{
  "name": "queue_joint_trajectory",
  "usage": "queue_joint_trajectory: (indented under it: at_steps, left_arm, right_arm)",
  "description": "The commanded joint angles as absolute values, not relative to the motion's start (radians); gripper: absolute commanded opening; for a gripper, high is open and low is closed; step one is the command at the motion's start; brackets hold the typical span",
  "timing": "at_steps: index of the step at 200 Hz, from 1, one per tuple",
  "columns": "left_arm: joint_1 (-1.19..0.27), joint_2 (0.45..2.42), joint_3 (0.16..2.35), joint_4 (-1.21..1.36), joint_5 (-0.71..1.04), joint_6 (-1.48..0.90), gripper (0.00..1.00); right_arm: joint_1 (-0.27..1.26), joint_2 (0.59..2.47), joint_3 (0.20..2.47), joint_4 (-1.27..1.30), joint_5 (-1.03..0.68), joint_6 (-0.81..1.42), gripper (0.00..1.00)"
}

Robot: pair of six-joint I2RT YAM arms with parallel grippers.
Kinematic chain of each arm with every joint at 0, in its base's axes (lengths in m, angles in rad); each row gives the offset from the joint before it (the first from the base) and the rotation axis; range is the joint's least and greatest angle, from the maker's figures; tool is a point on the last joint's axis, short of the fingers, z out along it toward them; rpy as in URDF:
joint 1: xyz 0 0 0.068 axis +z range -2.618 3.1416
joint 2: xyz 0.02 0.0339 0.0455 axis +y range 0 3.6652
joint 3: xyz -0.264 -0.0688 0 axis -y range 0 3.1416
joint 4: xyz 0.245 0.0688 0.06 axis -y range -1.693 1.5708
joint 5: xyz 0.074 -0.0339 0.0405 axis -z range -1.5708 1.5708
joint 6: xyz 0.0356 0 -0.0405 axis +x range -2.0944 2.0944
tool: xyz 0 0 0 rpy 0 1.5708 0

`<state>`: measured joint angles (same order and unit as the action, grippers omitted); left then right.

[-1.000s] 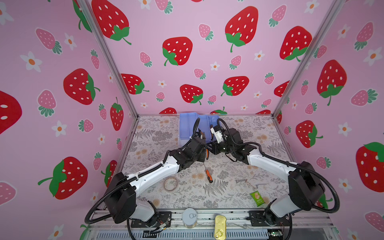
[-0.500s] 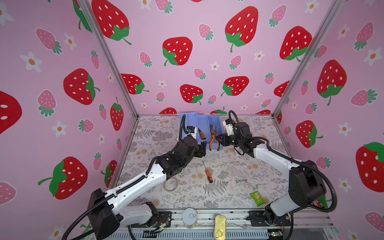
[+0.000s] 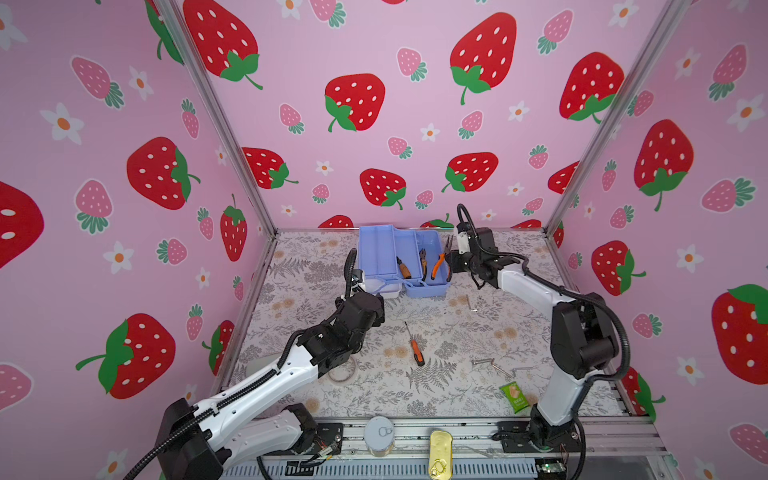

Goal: Pack the tool kit
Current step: 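Lower the needle-nose pliers into the blue tray with the right gripper while the left releases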

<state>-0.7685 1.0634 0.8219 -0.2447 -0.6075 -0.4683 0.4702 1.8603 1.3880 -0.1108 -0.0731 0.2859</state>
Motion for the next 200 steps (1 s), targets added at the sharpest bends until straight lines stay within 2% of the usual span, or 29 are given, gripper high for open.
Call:
queue_joint_trajectory:
  at_steps: [1, 57, 106, 155, 182, 200]
  left_arm:
    - [-0.746, 1.057, 0.803, -0.255, -0.657, -0.486, 0.76]
    - [-0.686, 1.034, 0.772, -0.266, -0.595, -0.503, 0.76]
    - [-0.675, 1.021, 0.761, -0.260, -0.581, -0.503, 0.76]
    - [-0.658, 1.065, 0.761, -0.250, -0.558, -0.501, 0.77]
    - [-0.653, 1.108, 0.754, -0.222, -0.539, -0.493, 0.76]
    - [-0.650, 1.148, 0.754, -0.202, -0.522, -0.491, 0.76]
  right_arm:
    - [0.487, 1.932, 1.501, -0.150, -0.010, 0.239, 0.03]
    - [0.562, 2.122, 1.687, -0.239, 0.116, 0.171, 0.04]
    - [0.574, 2.238, 1.791, -0.281, 0.116, 0.170, 0.05]
    - [0.573, 2.262, 1.819, -0.299, 0.139, 0.185, 0.25]
    - [0.574, 2.223, 1.790, -0.295, 0.147, 0.189, 0.42]
    - [0.574, 2.168, 1.747, -0.275, 0.141, 0.186, 0.47]
